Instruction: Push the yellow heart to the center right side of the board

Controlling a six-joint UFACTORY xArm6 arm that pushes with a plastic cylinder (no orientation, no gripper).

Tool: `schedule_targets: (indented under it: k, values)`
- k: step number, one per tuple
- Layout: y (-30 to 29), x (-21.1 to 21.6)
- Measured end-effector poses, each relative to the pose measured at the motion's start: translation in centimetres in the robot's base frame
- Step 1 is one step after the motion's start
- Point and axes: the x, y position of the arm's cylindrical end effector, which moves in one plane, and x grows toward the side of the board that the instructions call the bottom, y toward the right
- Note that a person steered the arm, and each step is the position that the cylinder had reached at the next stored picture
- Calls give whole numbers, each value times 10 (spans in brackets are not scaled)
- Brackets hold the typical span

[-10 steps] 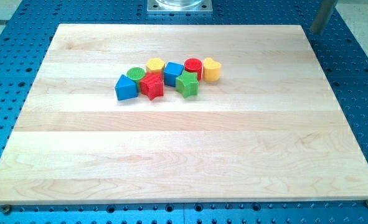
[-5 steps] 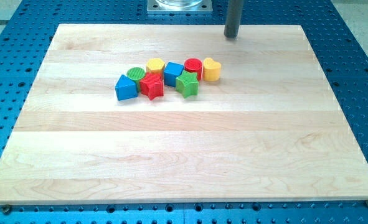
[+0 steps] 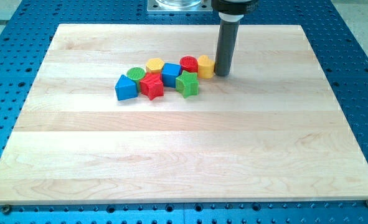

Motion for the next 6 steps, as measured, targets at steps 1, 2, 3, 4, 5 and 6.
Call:
schedule_targets:
  k: [1,2,3,4,5,6]
  values:
    - [-1,-24]
    - [-16,-25]
    - [-64,-25]
    - [-97,-25]
    - [-104,-25]
    - [-122,-26]
